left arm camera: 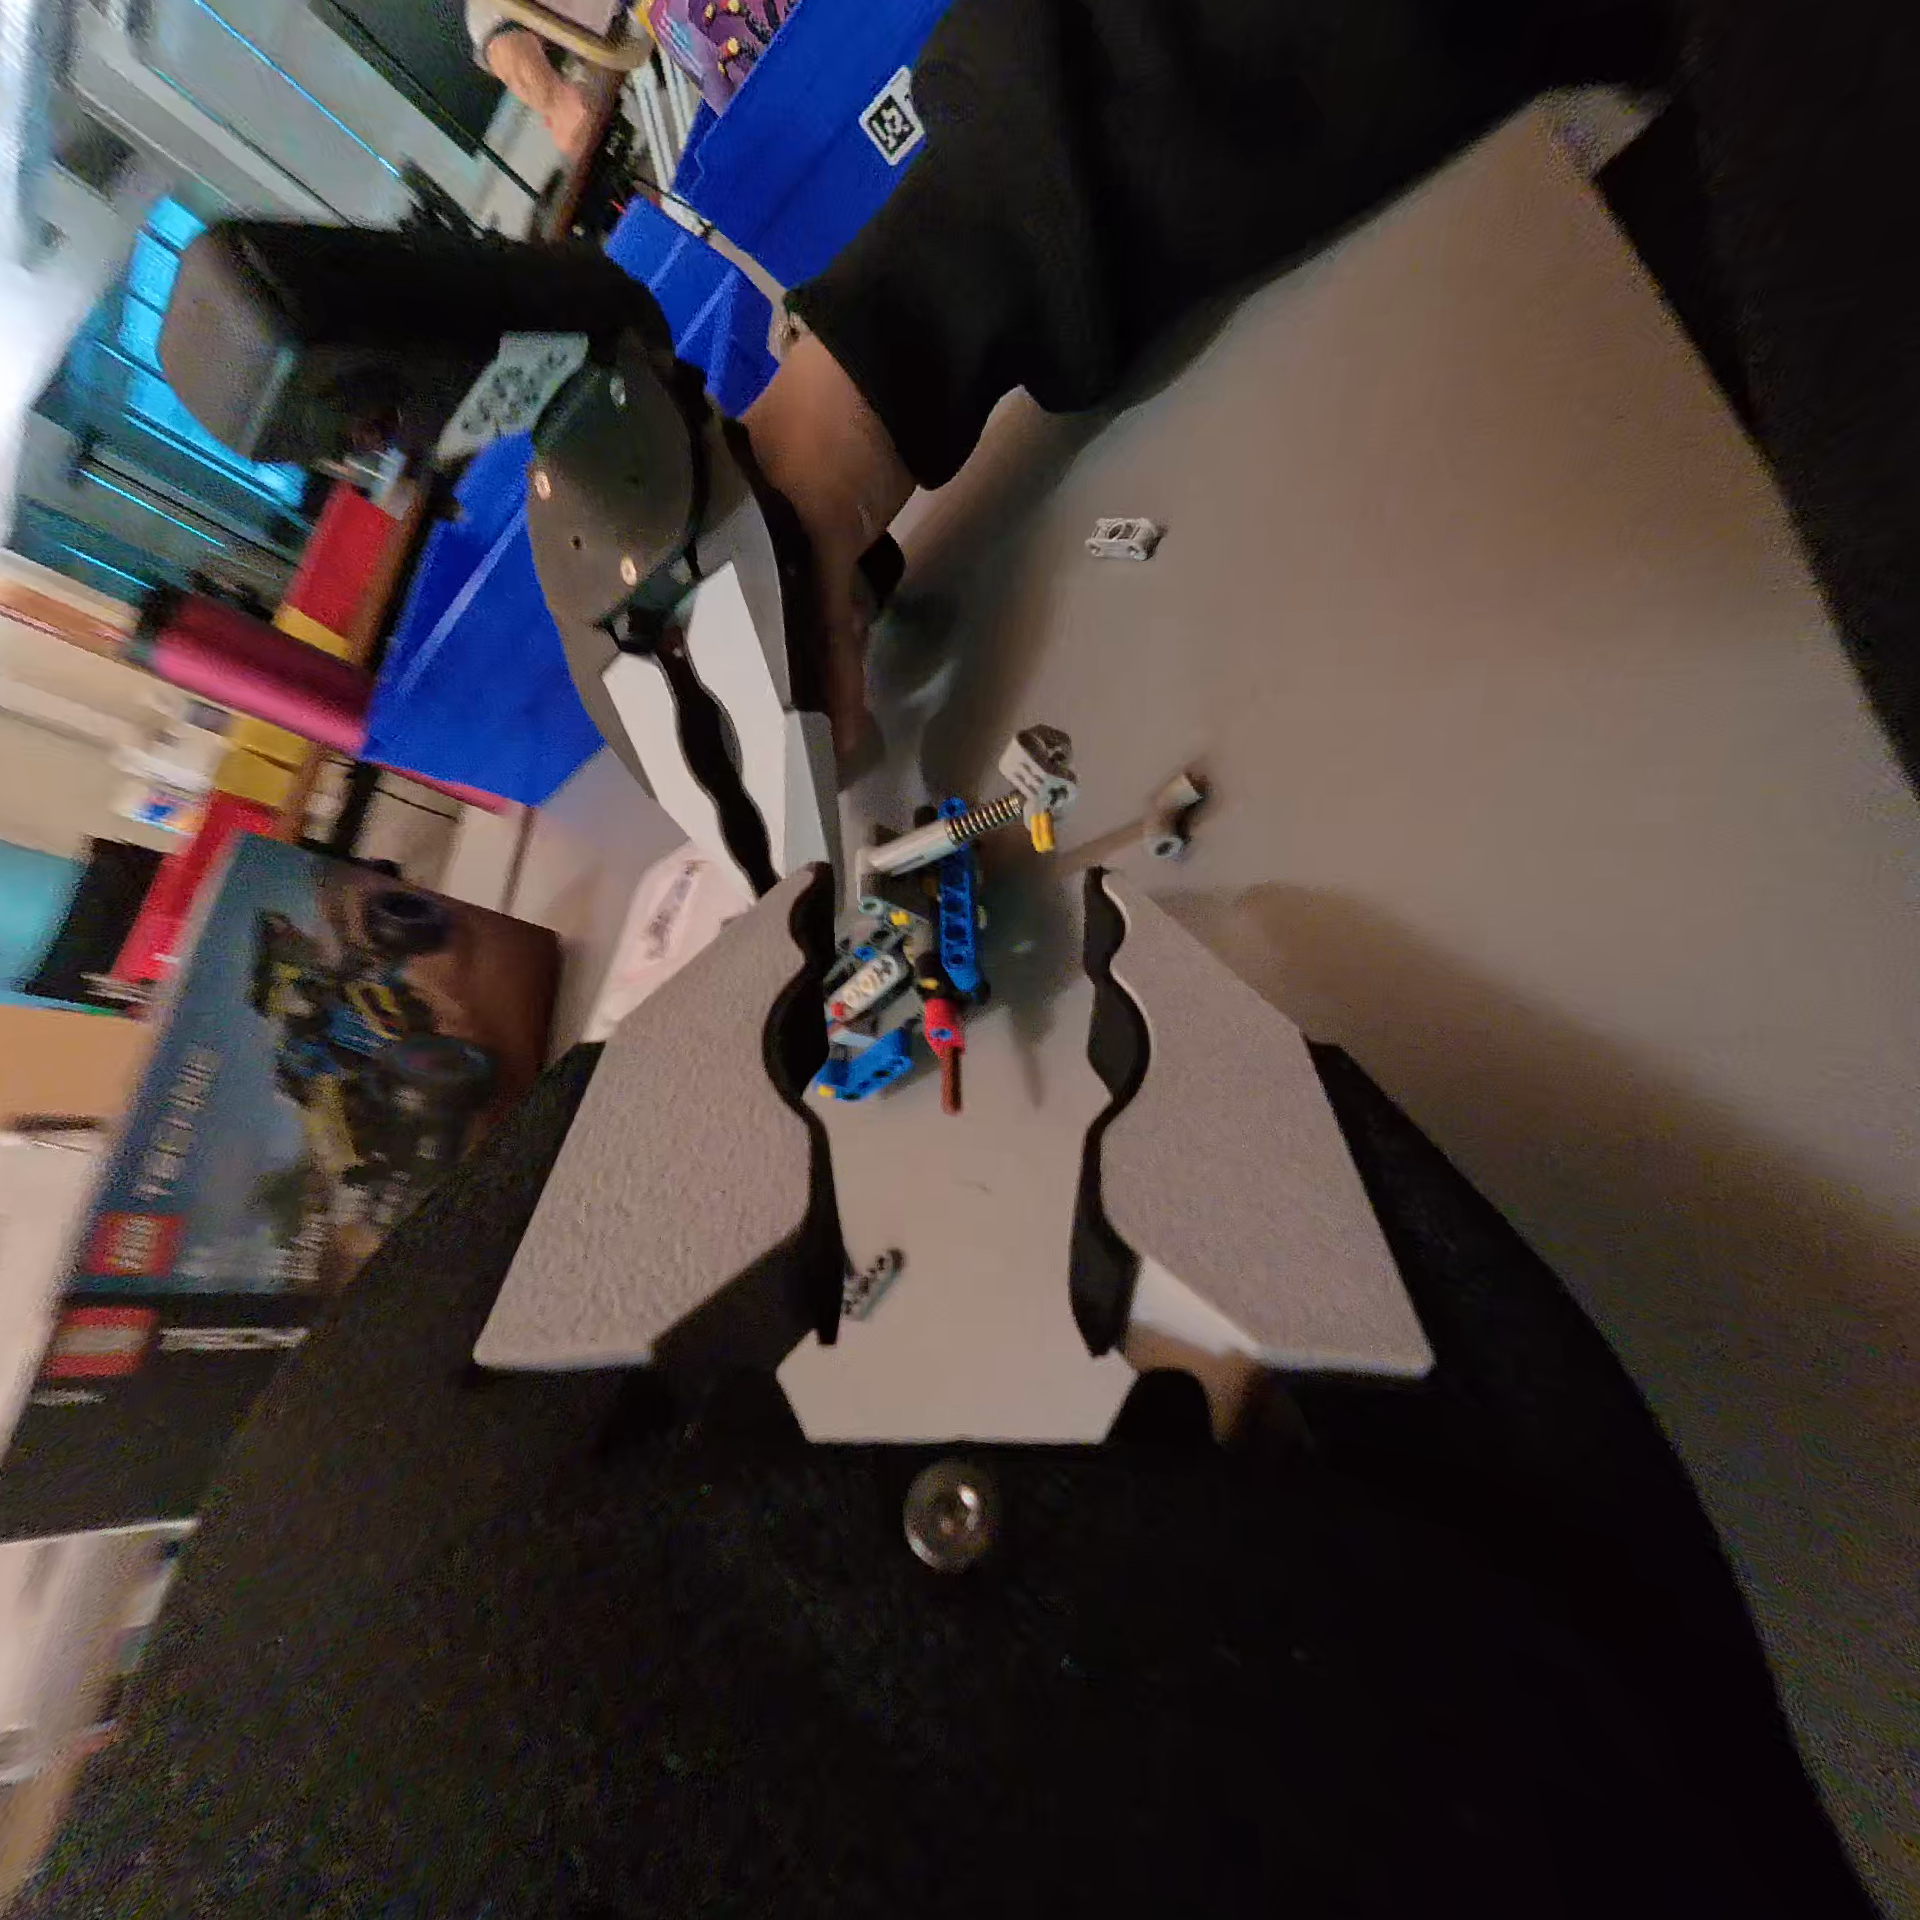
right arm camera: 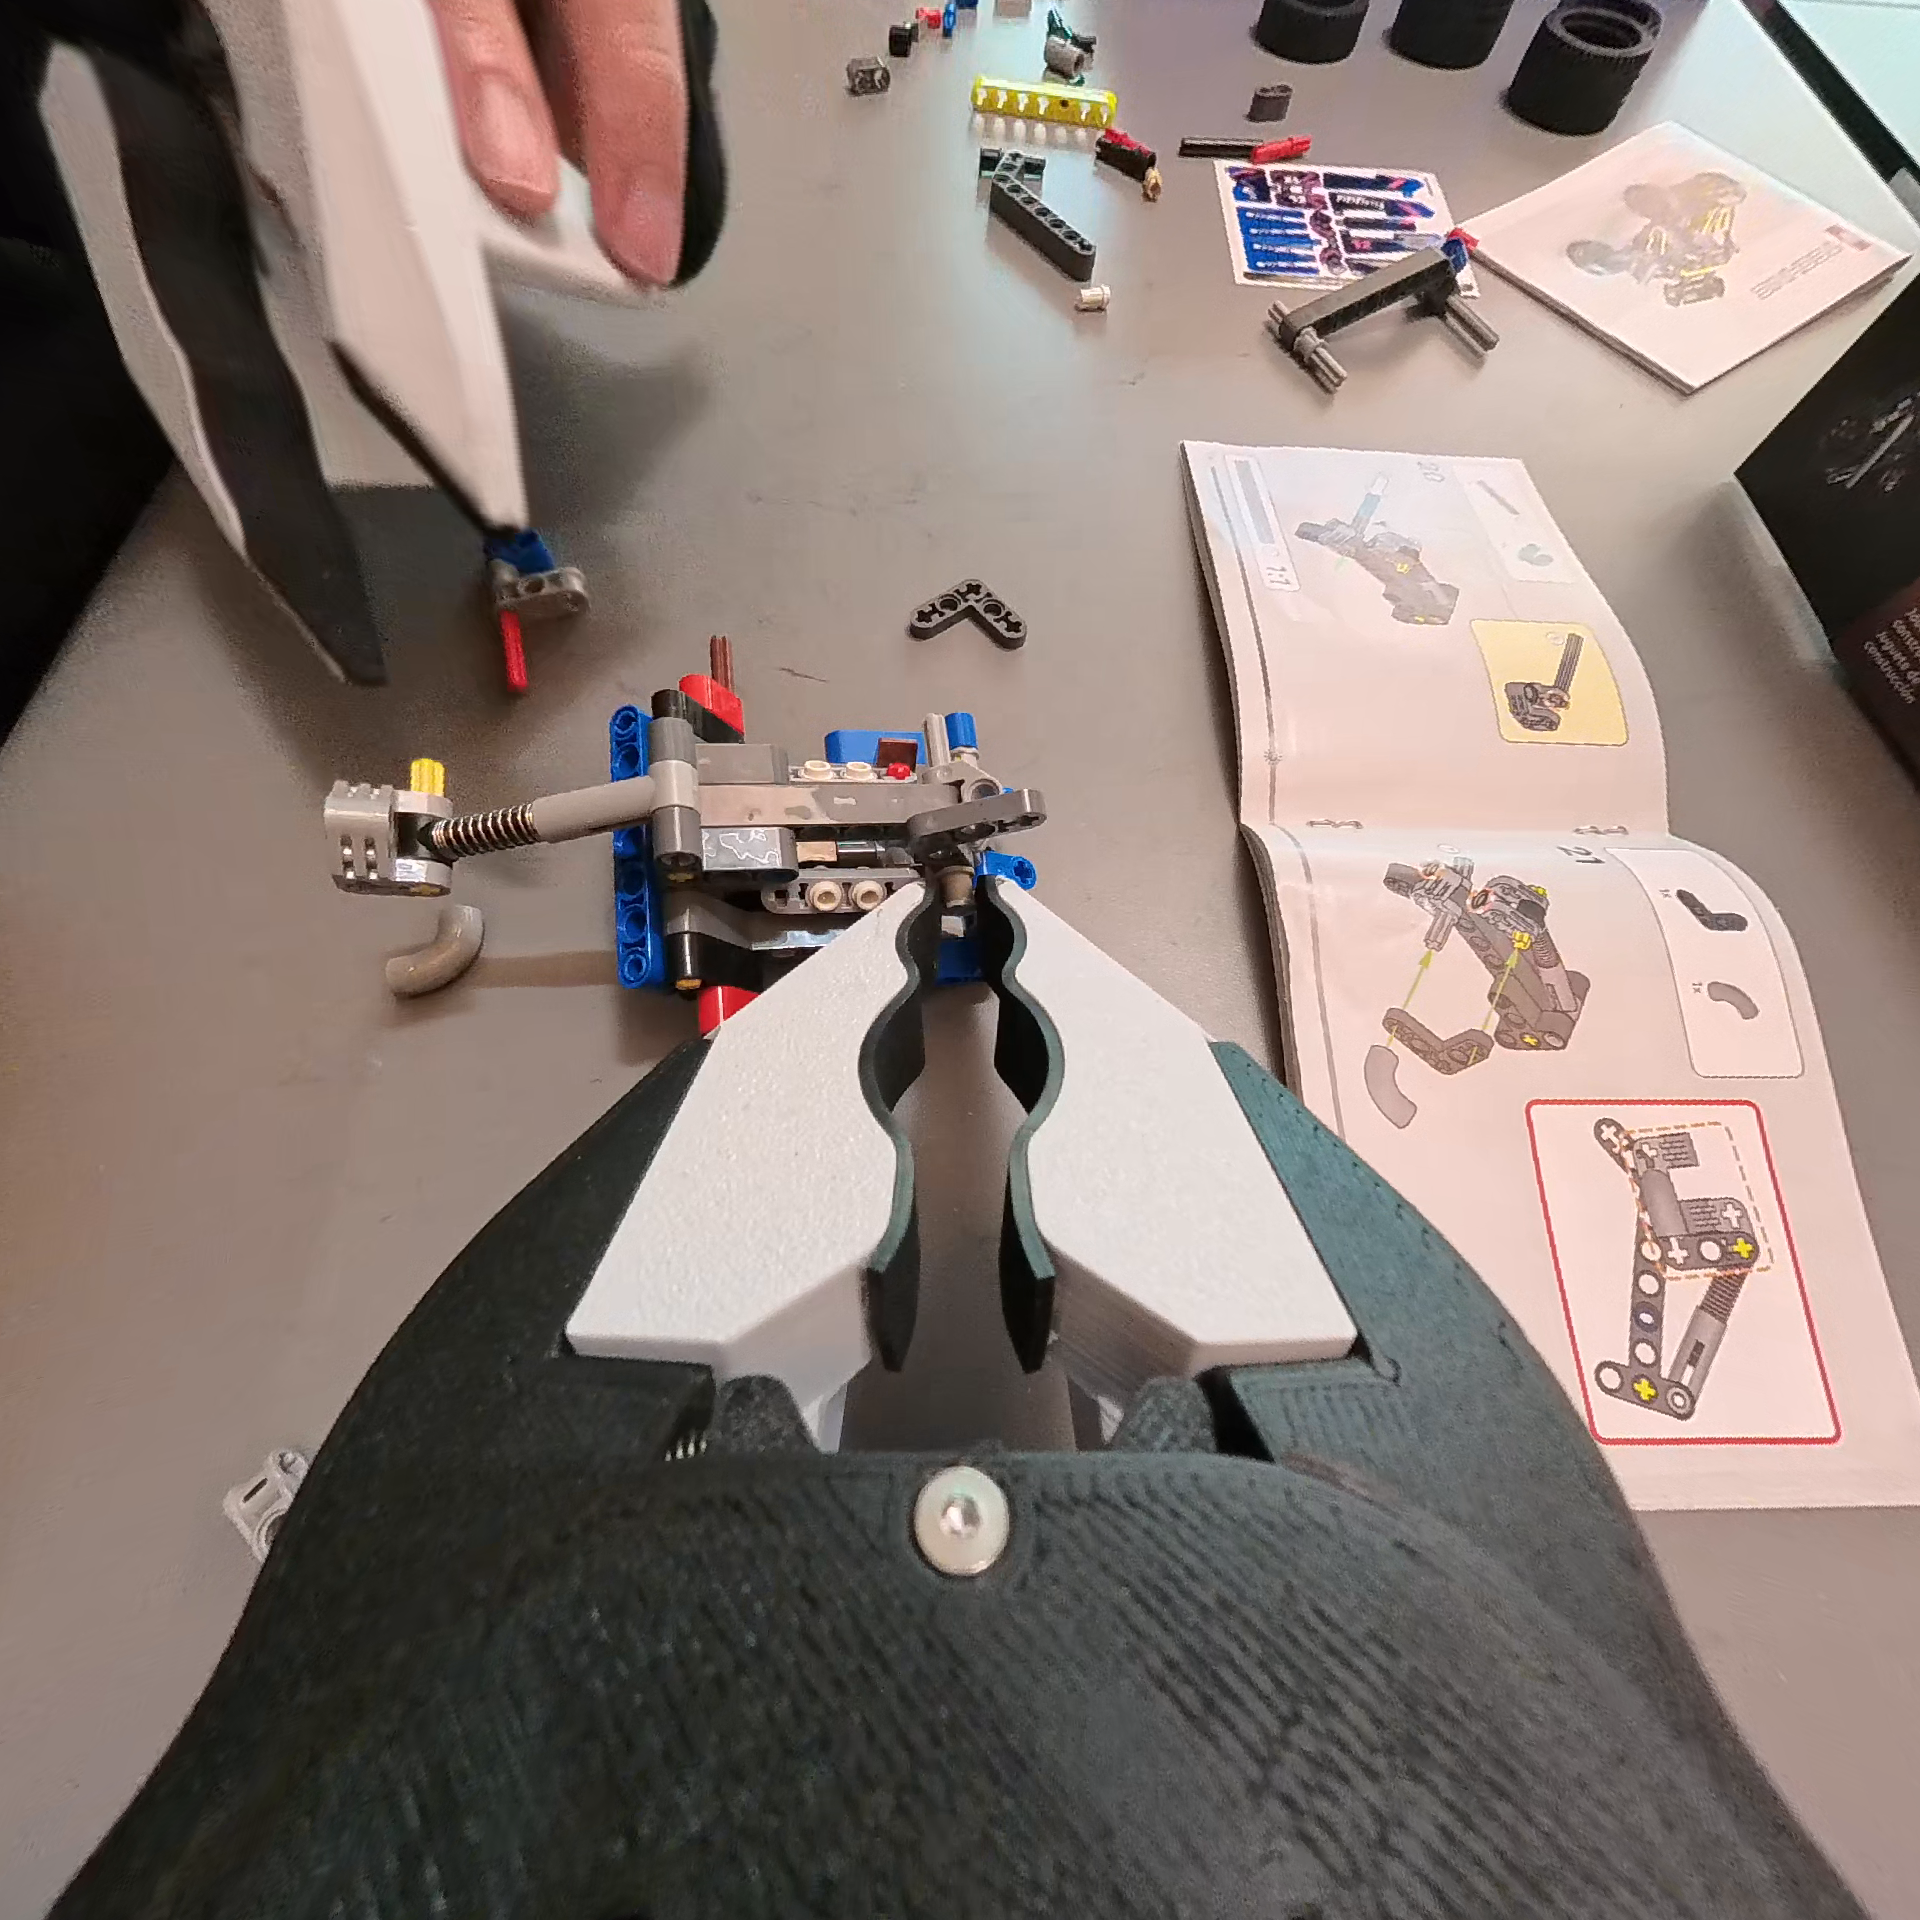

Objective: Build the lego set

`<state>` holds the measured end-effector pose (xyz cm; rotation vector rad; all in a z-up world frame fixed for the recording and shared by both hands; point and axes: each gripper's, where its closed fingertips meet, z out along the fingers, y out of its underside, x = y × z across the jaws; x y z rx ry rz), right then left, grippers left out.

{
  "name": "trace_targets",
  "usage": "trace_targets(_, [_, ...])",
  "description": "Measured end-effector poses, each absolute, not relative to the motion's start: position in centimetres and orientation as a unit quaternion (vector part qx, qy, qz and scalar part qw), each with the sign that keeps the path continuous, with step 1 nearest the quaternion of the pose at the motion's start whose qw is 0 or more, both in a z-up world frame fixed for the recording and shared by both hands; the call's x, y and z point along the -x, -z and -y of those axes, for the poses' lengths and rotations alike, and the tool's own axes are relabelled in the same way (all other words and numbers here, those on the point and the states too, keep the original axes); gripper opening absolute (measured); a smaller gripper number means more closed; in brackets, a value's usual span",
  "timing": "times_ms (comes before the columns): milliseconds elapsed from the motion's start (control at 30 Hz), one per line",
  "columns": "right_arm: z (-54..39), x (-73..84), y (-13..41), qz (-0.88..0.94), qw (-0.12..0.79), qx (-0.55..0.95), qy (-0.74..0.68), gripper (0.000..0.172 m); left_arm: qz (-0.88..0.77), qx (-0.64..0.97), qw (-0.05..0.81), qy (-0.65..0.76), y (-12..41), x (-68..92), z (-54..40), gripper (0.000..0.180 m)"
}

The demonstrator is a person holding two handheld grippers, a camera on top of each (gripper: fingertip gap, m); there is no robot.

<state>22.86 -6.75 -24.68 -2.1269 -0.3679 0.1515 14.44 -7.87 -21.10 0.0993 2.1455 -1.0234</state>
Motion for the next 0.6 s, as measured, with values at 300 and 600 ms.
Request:
trace_targets(300, [6.7, -22.9, 24.7, 0.149, 0.469, 0.868, -0.063, 0.004, -0.848, -0.105, 0.39, 0.343, 22.3, -15.7, 10.3, 0.034])
trace_targets(600, [6.7, -22.9, 24.7, 0.148, 0.469, 0.868, -0.065, 0.004, -0.83, -0.006, 0.395, 0.395, 19.5, -18.1, 9.9, 0.008])
